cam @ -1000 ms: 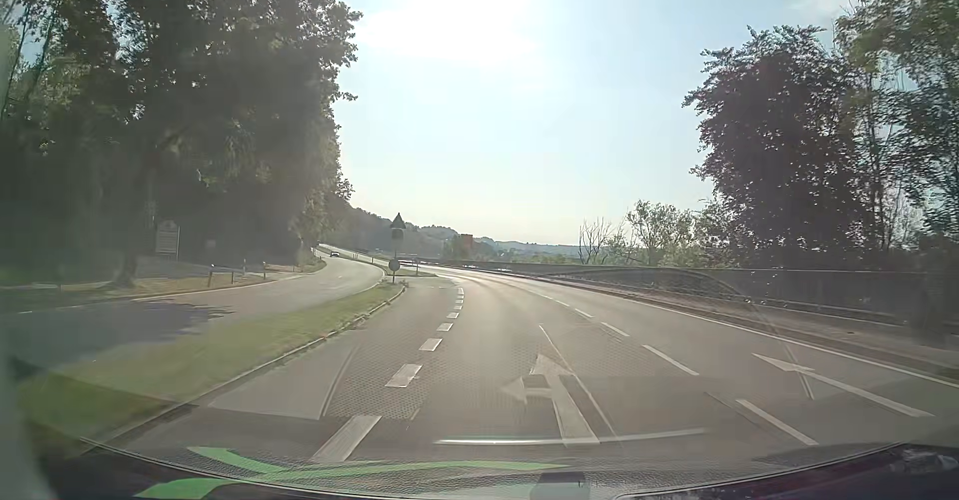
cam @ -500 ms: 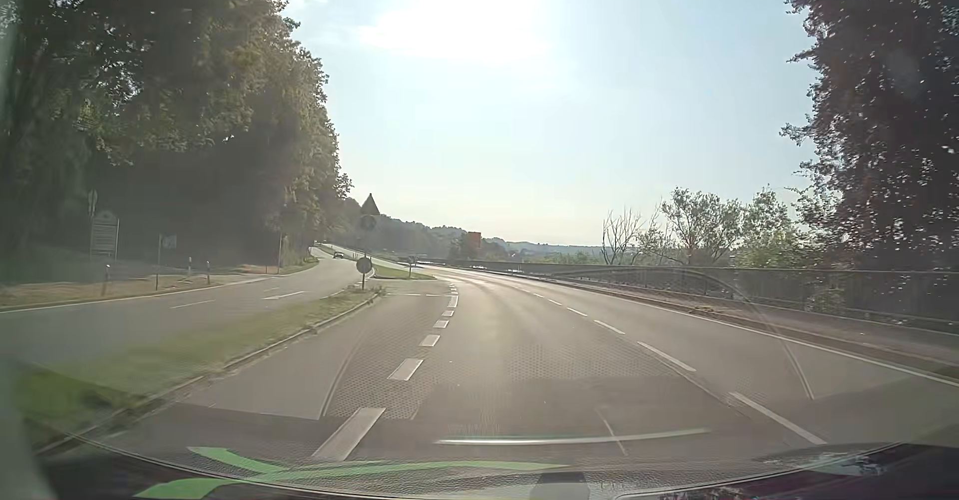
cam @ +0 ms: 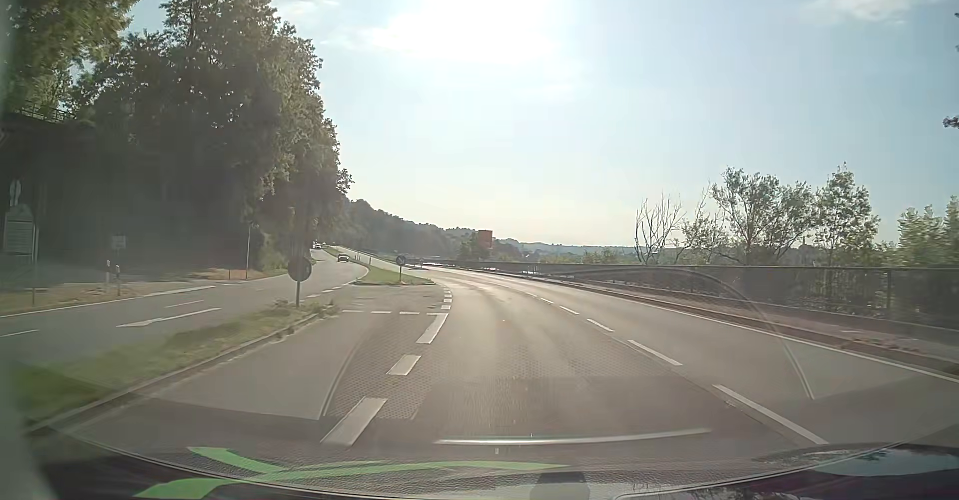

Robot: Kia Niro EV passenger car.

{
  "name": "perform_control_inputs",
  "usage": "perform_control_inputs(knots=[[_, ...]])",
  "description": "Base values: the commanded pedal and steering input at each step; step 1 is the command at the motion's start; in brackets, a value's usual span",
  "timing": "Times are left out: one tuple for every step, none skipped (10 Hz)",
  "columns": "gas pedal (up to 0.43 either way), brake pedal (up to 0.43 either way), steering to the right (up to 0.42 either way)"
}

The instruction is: Follow the waypoints while adhering to traffic rules and regulations

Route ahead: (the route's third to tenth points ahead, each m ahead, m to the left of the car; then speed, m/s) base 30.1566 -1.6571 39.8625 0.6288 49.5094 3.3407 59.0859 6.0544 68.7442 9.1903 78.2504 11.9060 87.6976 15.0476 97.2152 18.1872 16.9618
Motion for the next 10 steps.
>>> perform_control_inputs(knots=[[0.13, 0.0, -0.013], [0.13, 0.0, -0.016], [0.13, 0.0, -0.018], [0.13, 0.0, -0.021], [0.13, 0.0, -0.021], [0.13, 0.0, -0.021], [0.13, 0.0, -0.021], [0.13, 0.0, -0.022], [0.15, 0.0, -0.025], [0.157, 0.0, -0.028]])
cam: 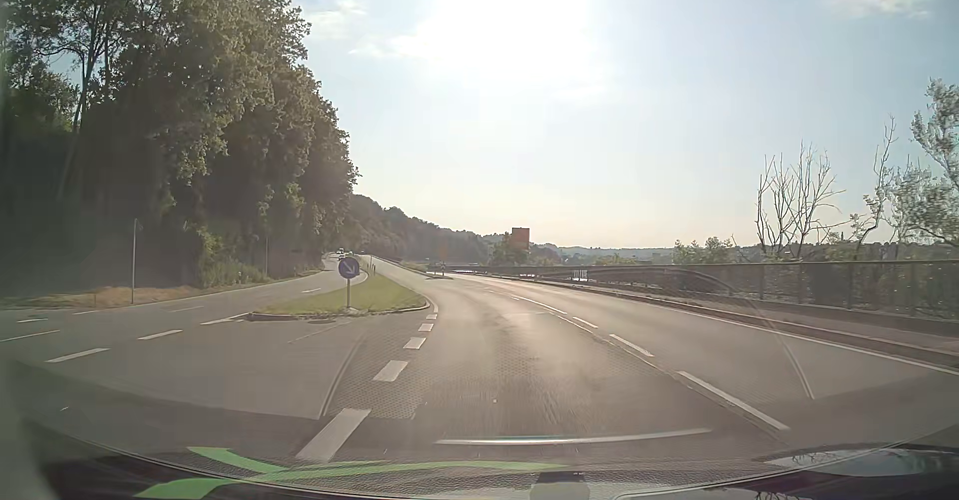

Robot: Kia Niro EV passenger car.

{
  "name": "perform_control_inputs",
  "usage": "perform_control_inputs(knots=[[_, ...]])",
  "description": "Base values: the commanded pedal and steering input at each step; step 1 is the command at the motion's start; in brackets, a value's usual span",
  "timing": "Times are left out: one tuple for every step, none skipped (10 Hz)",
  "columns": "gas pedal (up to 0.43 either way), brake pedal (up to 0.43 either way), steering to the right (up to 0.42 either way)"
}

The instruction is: Follow the waypoints while adhering to traffic rules and regulations

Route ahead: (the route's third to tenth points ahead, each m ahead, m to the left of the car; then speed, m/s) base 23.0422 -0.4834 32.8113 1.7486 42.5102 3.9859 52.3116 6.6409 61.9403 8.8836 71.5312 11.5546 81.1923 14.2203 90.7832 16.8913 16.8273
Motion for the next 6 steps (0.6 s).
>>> perform_control_inputs(knots=[[0.157, 0.0, -0.029], [0.169, 0.0, -0.029], [0.169, 0.0, -0.029], [0.177, 0.0, -0.029], [0.189, 0.0, -0.029], [0.189, 0.0, -0.029]])
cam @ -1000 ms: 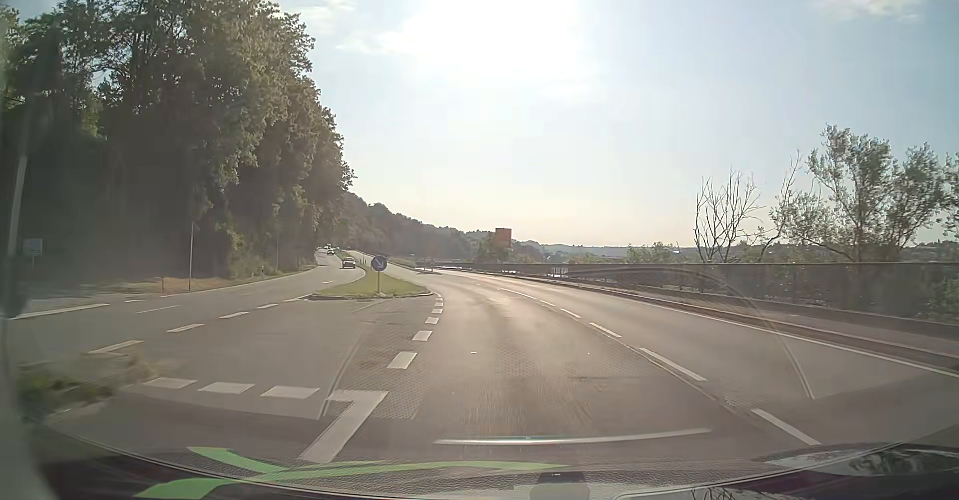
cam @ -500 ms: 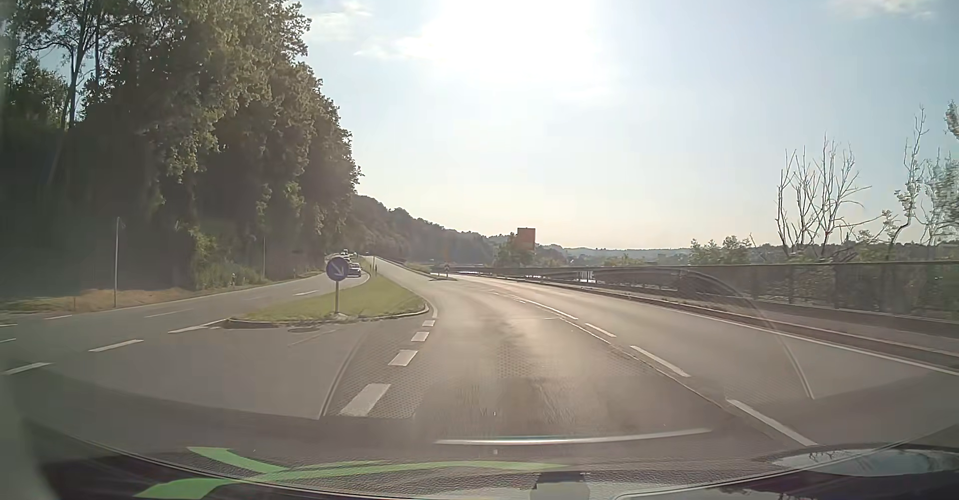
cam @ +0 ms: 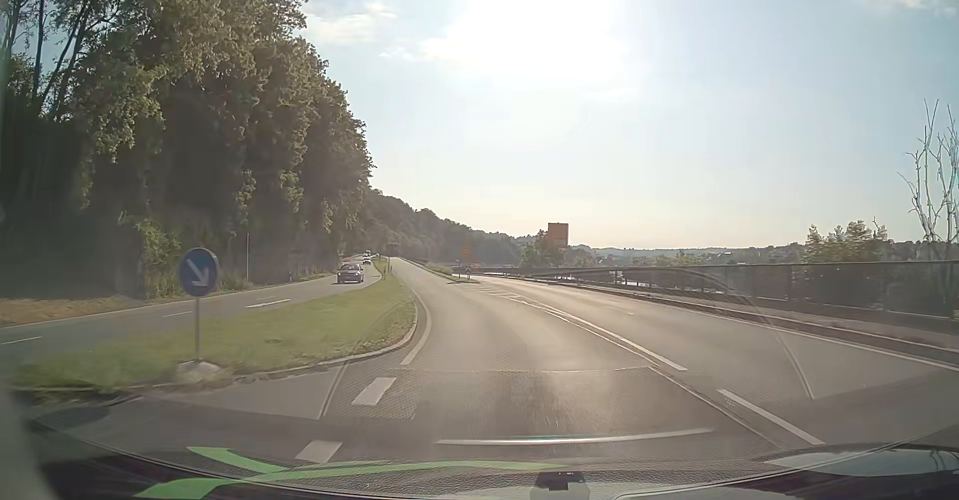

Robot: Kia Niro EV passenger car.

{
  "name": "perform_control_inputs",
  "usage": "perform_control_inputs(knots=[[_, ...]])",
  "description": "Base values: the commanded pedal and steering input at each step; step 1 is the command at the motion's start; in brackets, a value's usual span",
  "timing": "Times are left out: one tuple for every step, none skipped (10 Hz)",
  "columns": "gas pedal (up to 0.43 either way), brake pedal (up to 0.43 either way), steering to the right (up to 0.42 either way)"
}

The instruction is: Follow the waypoints while adhering to traffic rules and regulations

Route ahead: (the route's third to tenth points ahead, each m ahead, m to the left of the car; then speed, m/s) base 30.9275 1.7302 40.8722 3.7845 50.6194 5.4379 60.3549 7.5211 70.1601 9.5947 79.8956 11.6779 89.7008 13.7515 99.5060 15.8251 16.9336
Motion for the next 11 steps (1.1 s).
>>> perform_control_inputs(knots=[[0.189, 0.0, -0.029], [0.189, 0.0, -0.029], [0.197, 0.0, -0.029], [0.197, 0.0, -0.03], [0.209, 0.0, -0.03], [0.209, 0.0, -0.03], [0.209, 0.0, -0.03], [0.209, 0.0, -0.029], [0.209, 0.0, -0.028], [0.209, 0.0, -0.026], [0.22, 0.0, -0.026]])
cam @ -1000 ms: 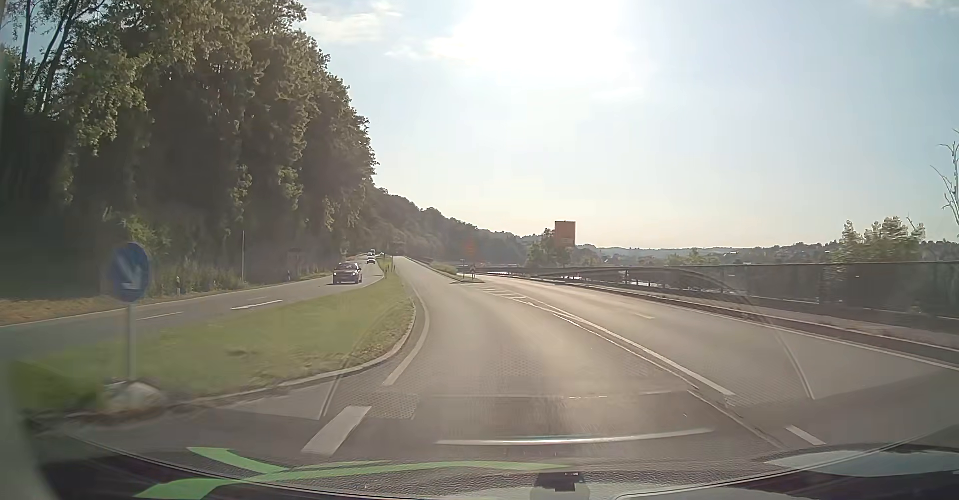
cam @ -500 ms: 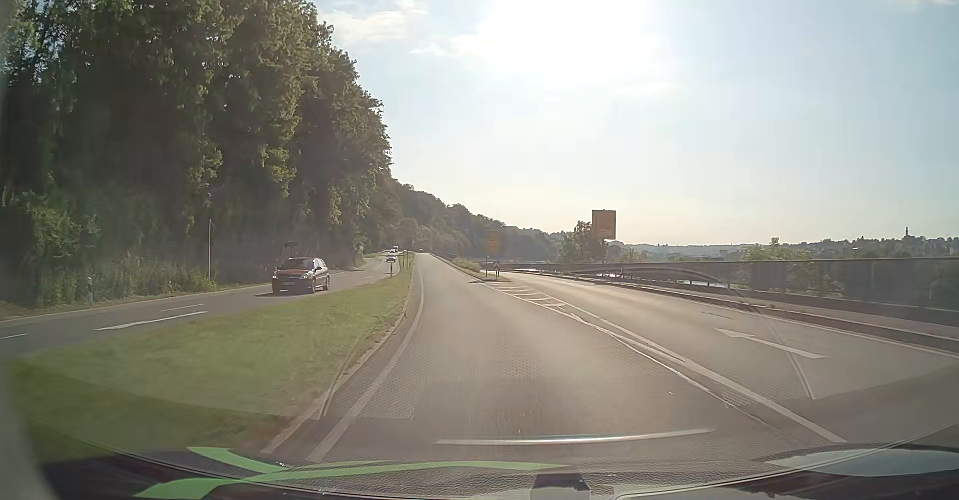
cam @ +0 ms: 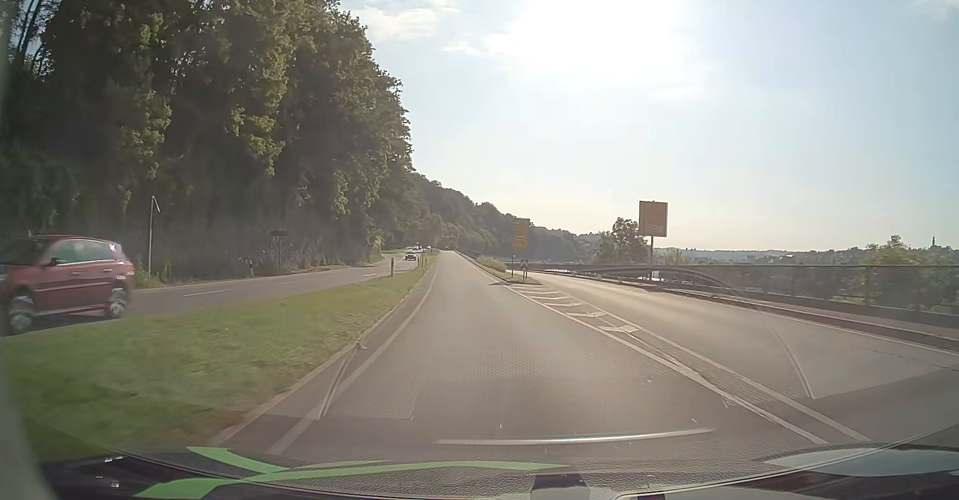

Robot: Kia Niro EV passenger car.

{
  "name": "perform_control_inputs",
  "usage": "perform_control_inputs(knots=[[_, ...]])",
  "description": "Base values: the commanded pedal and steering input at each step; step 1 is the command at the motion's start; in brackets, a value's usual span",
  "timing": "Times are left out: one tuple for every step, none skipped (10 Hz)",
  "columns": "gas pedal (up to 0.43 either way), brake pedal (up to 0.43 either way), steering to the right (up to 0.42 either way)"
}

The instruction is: Follow the waypoints while adhering to traffic rules and regulations

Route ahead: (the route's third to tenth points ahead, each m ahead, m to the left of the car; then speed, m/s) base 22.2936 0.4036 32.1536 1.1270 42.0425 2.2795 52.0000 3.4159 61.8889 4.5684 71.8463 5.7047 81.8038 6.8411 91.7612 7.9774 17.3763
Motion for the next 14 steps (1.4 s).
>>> perform_control_inputs(knots=[[0.22, 0.0, -0.025], [0.22, 0.0, -0.025], [0.22, 0.0, -0.021], [0.22, 0.0, -0.018], [0.22, 0.0, -0.018], [0.22, 0.0, -0.018], [0.22, 0.0, -0.018], [0.22, 0.0, -0.018], [0.22, 0.0, -0.015], [0.22, 0.0, -0.012], [0.22, 0.0, -0.012], [0.22, 0.0, -0.011], [0.22, 0.0, -0.011], [0.22, 0.0, -0.01]])
